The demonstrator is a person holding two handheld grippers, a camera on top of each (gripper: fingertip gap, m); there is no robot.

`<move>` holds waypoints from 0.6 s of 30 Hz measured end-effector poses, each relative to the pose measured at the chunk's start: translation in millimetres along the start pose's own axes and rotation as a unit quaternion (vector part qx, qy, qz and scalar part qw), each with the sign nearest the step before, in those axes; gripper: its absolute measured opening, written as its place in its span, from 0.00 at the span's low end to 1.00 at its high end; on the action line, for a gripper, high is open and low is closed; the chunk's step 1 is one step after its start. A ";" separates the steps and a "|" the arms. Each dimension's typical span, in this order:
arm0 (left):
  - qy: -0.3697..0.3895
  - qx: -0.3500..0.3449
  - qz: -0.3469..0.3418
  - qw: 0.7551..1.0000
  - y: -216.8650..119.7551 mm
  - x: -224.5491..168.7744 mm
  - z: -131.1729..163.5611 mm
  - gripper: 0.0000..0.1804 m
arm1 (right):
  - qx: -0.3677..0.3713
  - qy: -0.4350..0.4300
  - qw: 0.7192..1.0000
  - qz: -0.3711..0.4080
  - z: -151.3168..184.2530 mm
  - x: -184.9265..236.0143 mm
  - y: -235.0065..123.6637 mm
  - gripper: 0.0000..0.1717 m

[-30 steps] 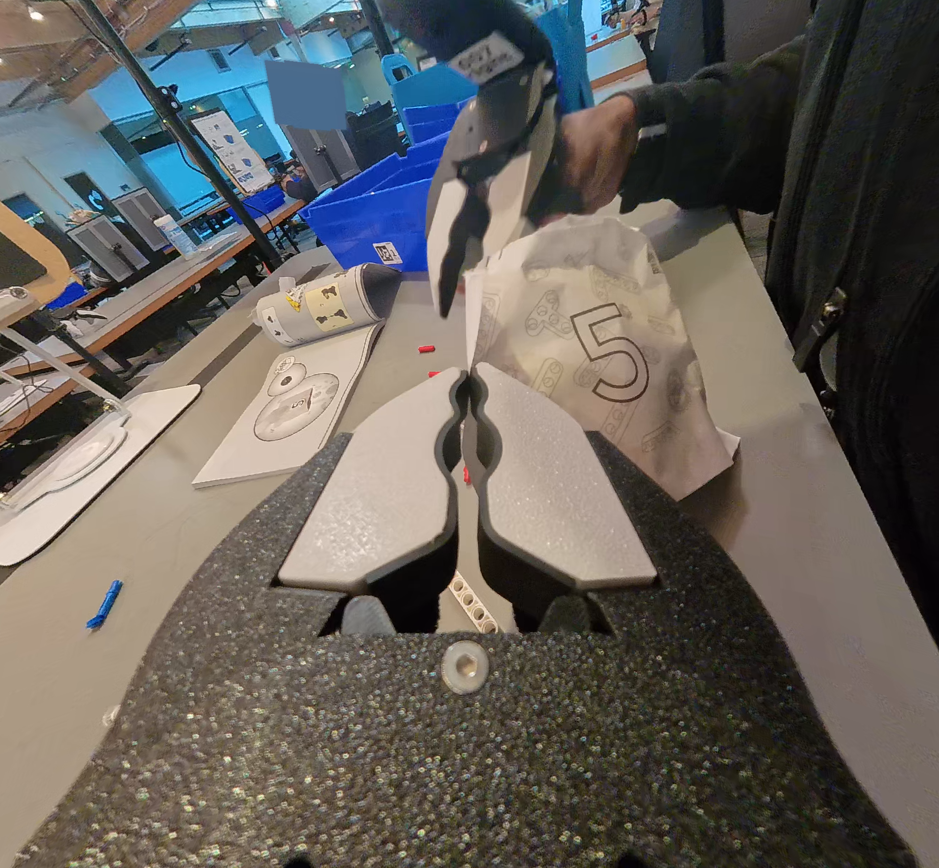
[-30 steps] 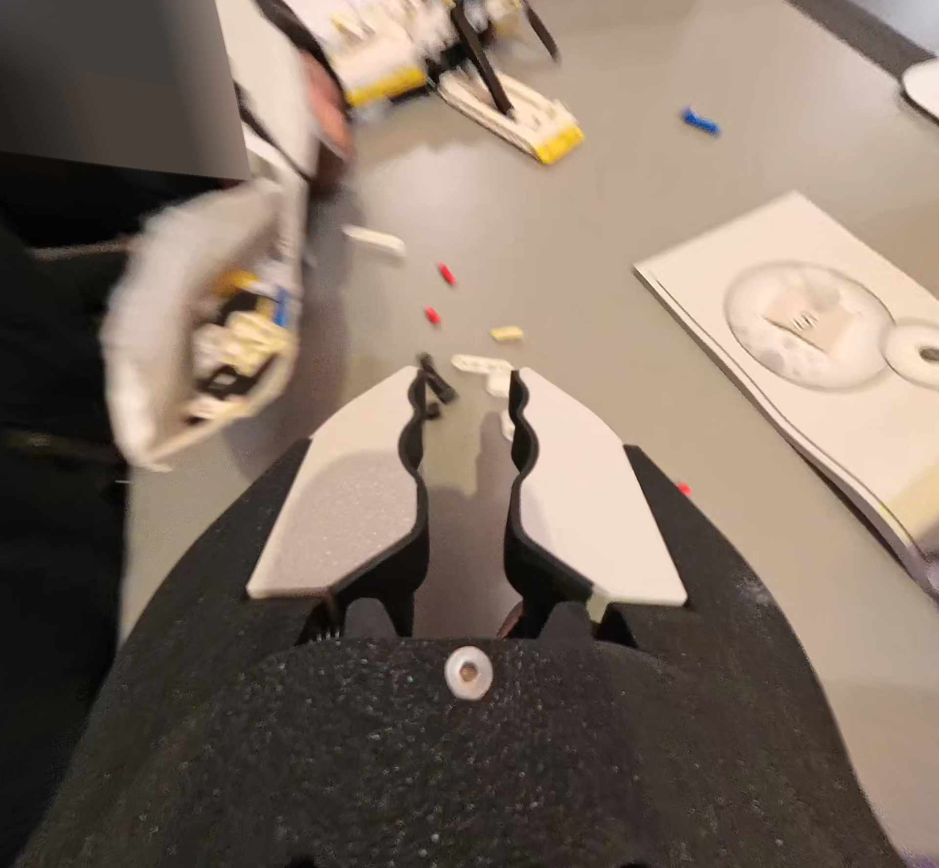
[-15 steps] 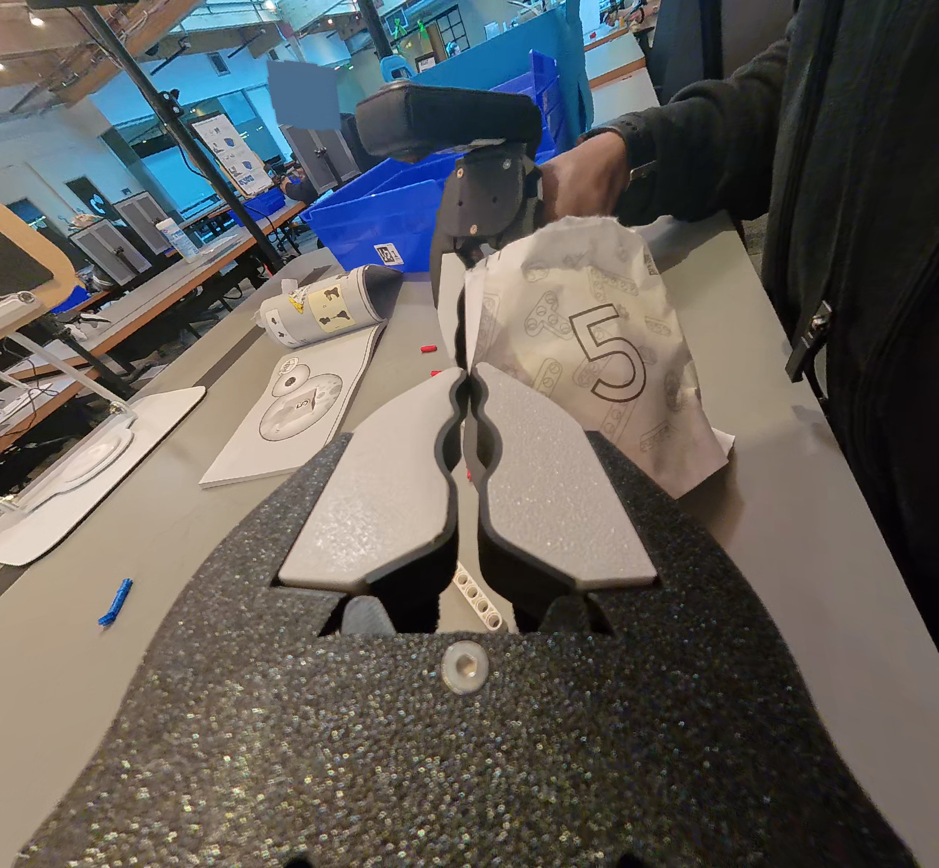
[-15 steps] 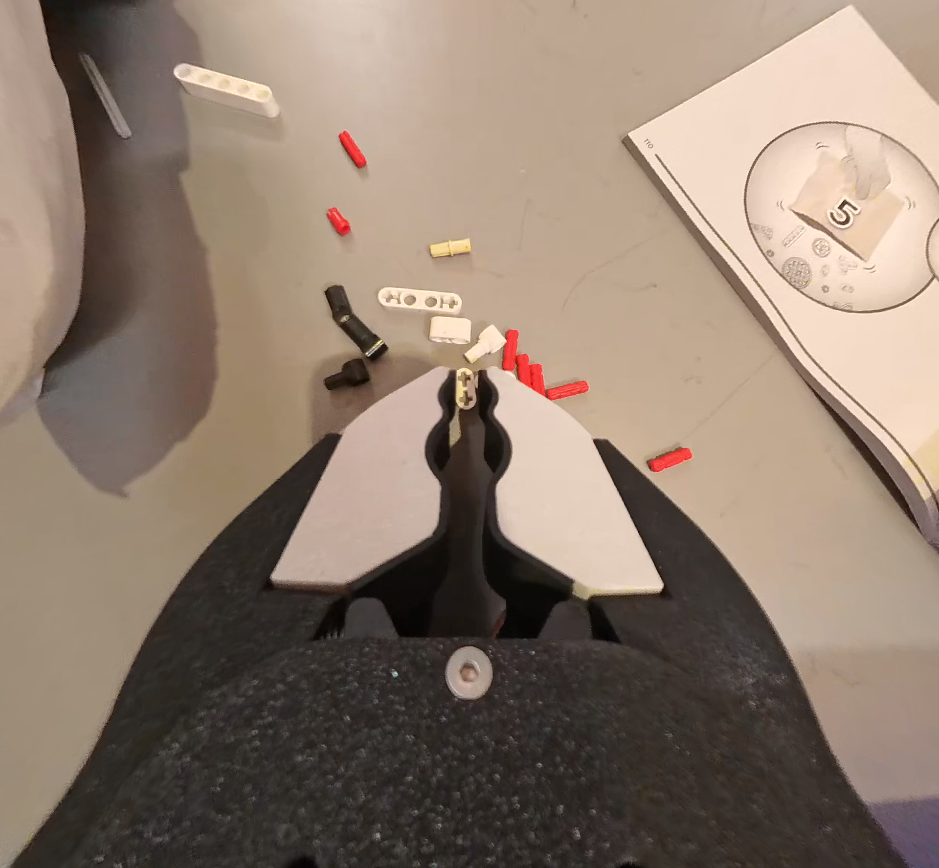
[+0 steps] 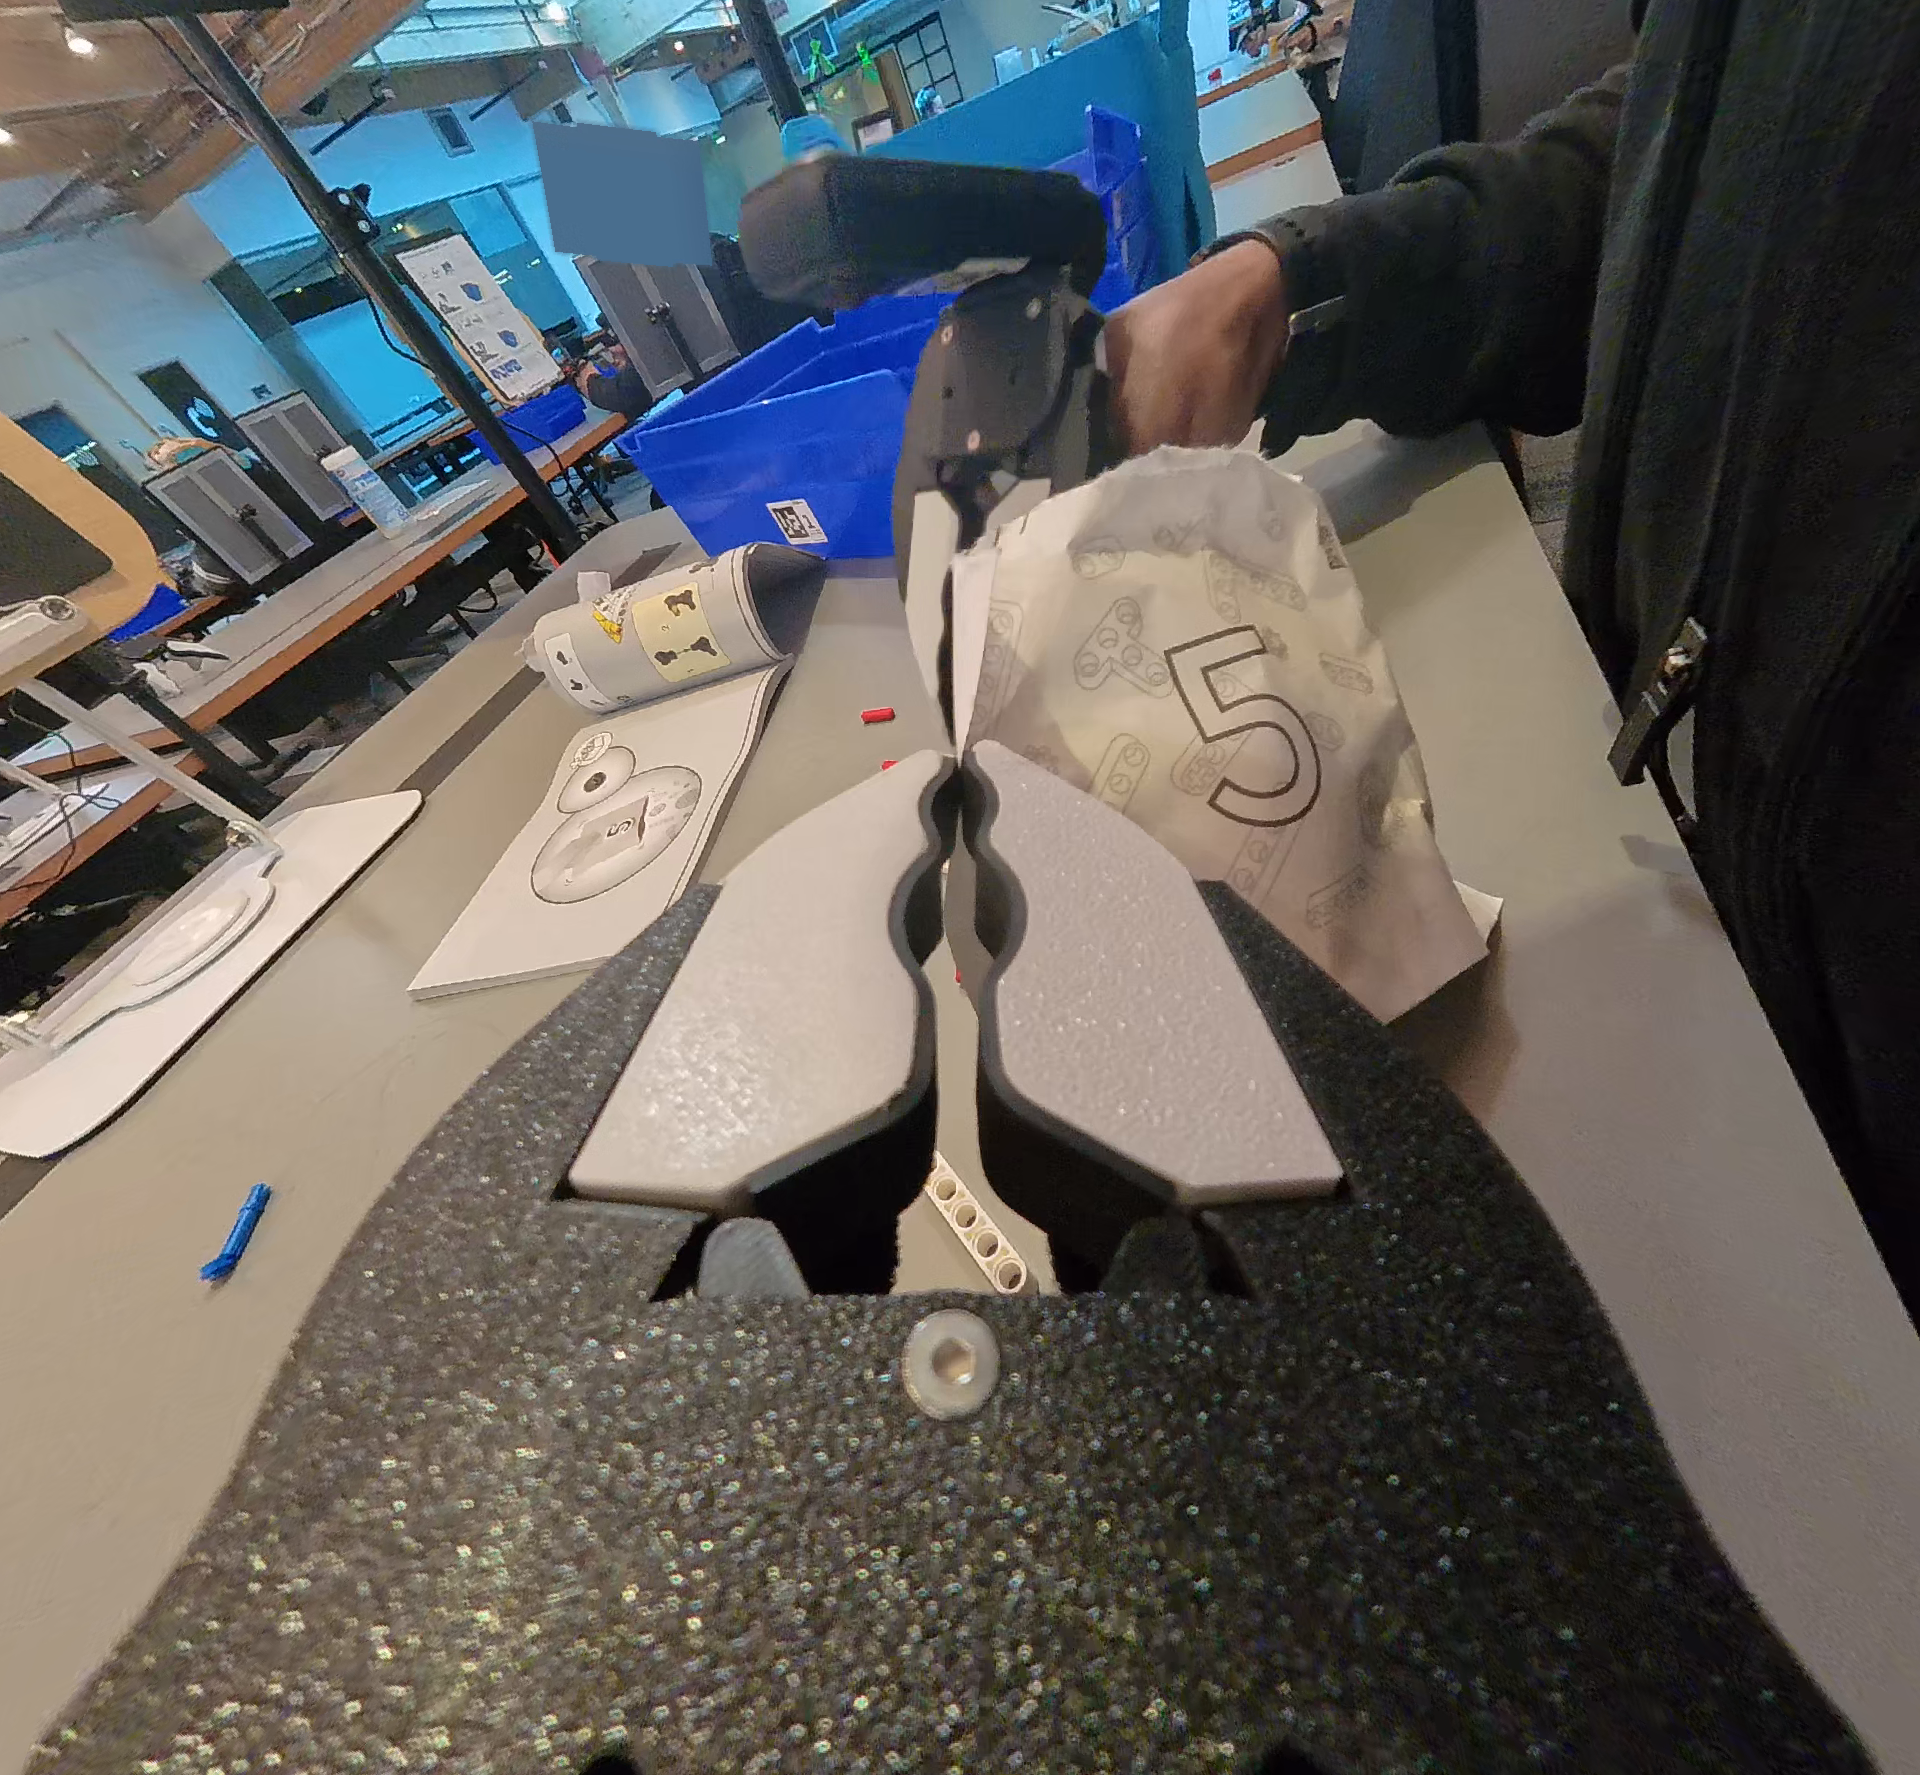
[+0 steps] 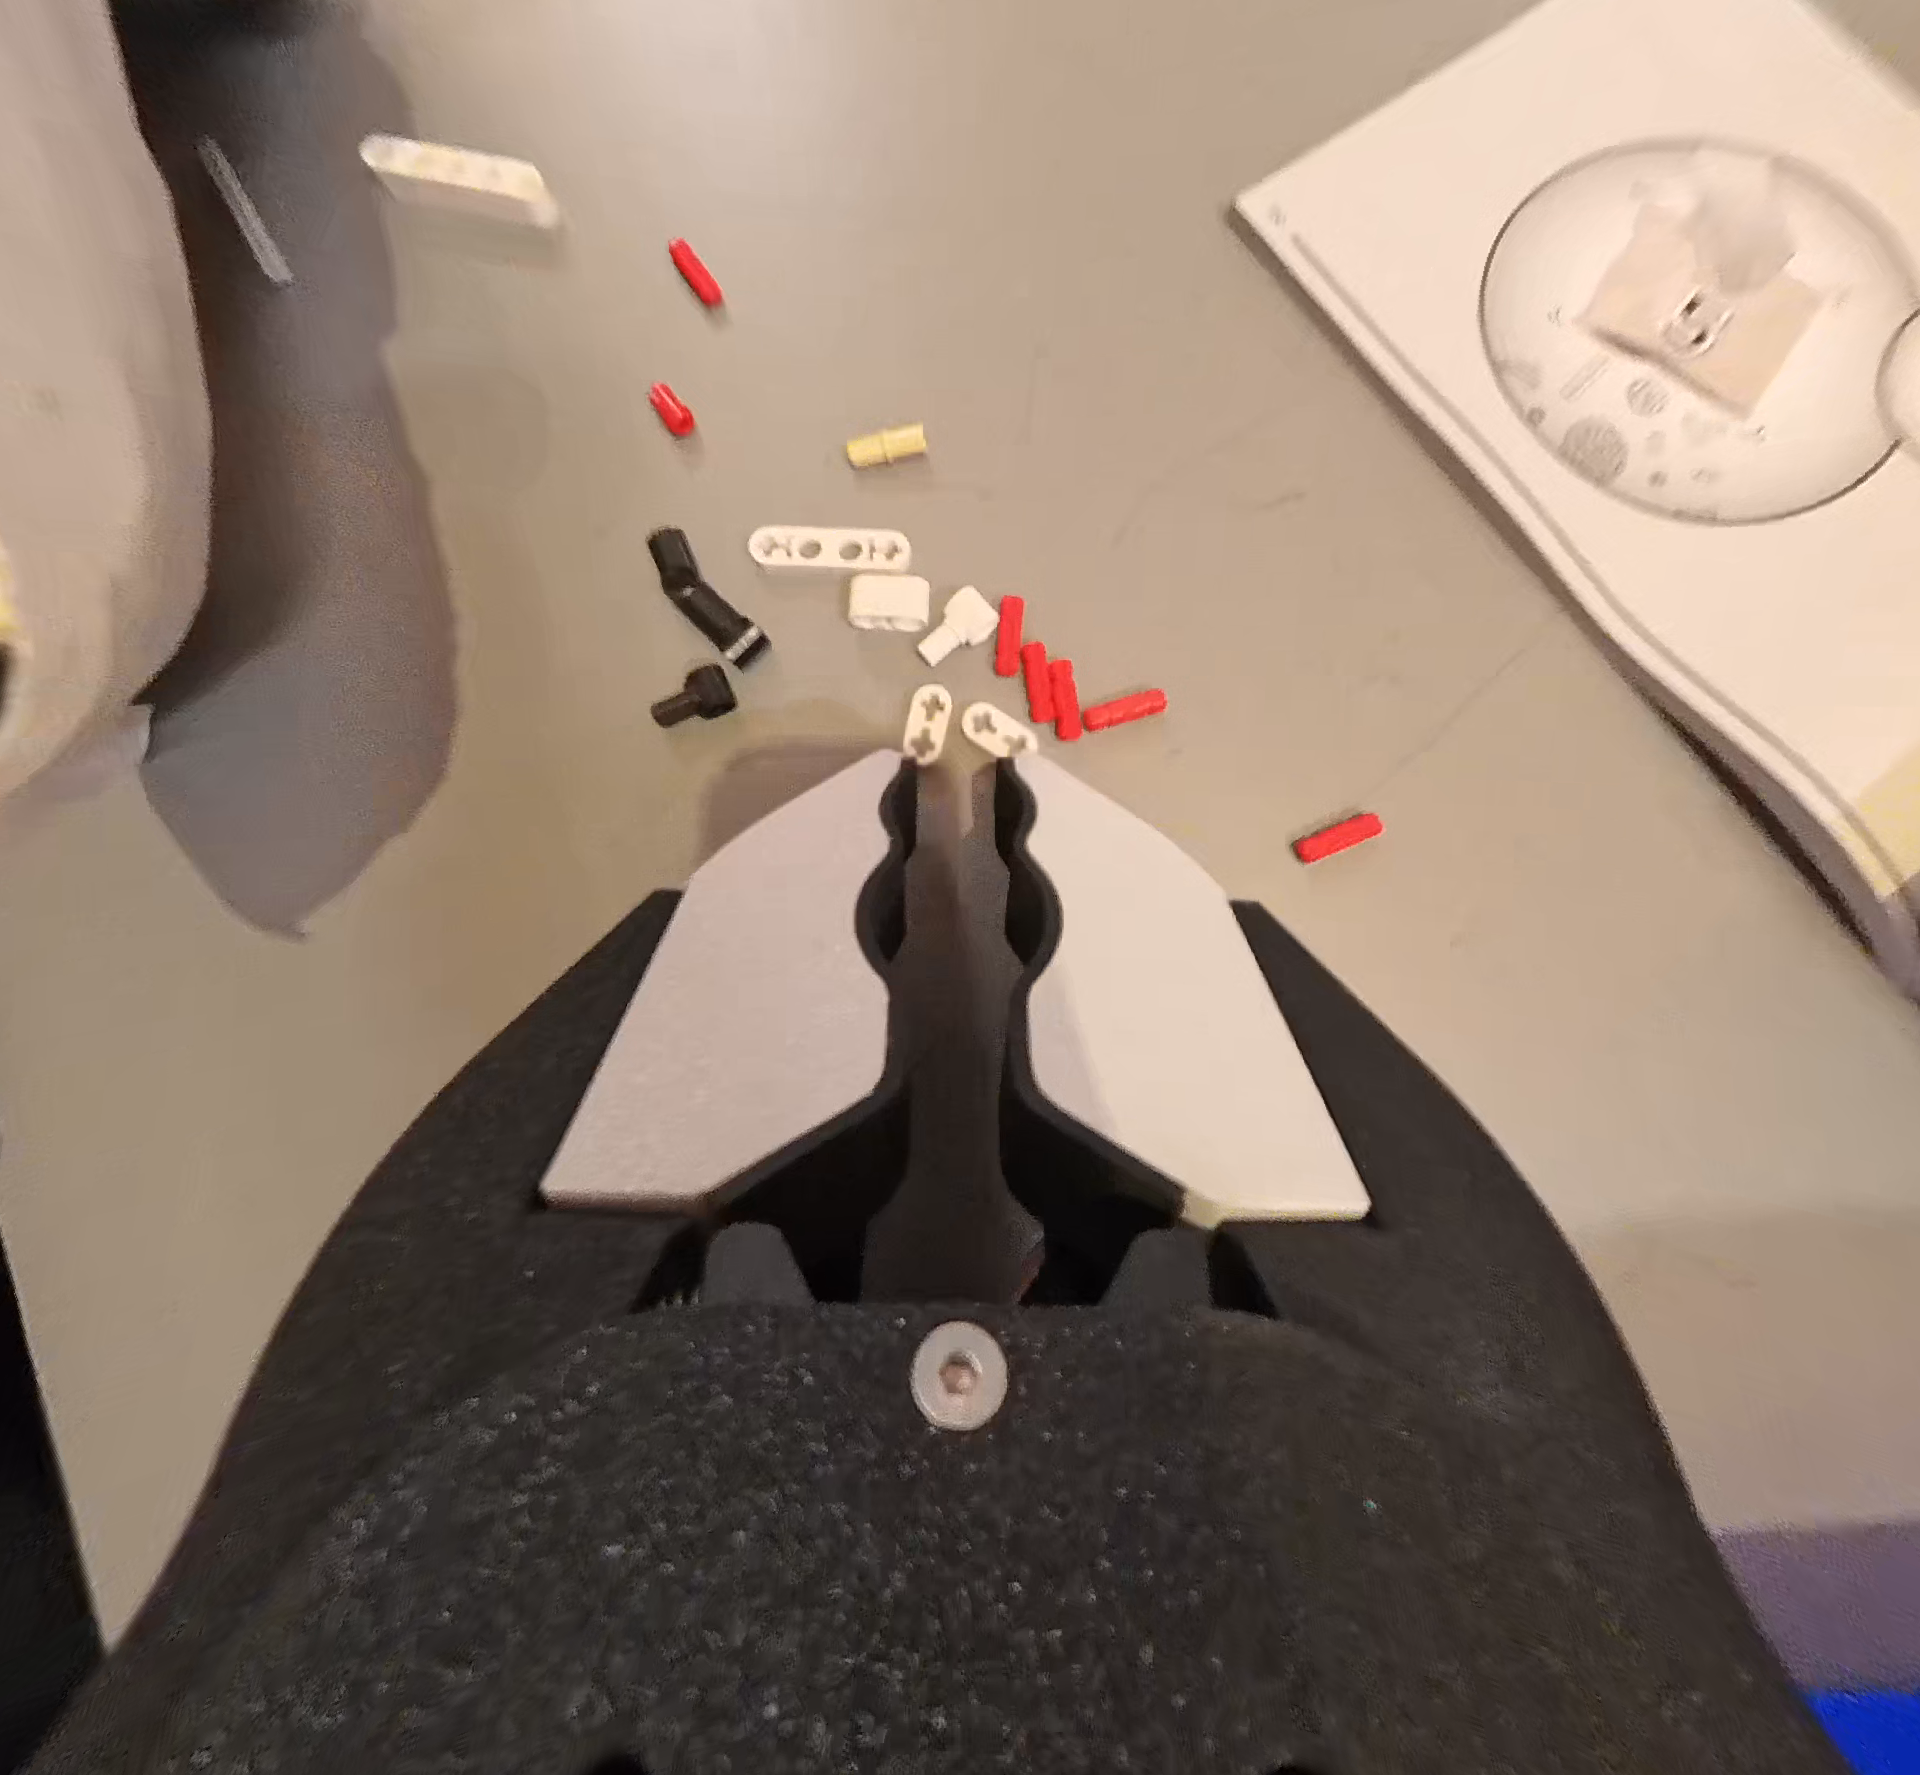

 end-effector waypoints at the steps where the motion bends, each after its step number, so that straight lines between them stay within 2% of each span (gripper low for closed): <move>1: -0.001 0.000 0.000 1.000 0.0 0.0 0.1 0.00 | 0.009 -0.002 1.000 -0.001 1.1 1.2 2.9 0.09; 6: -0.001 0.004 -0.001 1.000 0.0 0.2 0.9 0.00 | 0.014 -0.010 1.000 0.006 -5.6 4.7 10.4 0.11; 9: -0.003 0.006 -0.001 1.000 -0.1 0.4 1.4 0.00 | 0.013 -0.022 1.000 0.003 -7.6 7.3 13.1 0.04; 13: -0.004 0.008 -0.001 1.000 0.3 0.3 1.6 0.00 | 0.009 -0.029 1.000 -0.001 -7.5 7.1 11.8 0.04; 16: -0.003 0.012 -0.003 1.000 0.5 0.4 2.2 0.00 | -0.044 -0.036 0.997 -0.044 -18.8 15.4 -2.2 0.04; 18: -0.005 0.012 -0.003 1.000 0.7 0.5 2.6 0.00 | -0.113 -0.043 0.986 -0.114 -35.7 31.6 -20.8 0.04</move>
Point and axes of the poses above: each gripper's, where its closed fingertips meet, y out along the fingers, z out of its underside, x = y × z across the jaws, the point moved 6 cm from there along -y, back along the fingers, and after that the axes turned 5 degrees about -z, right-handed, at the moved point
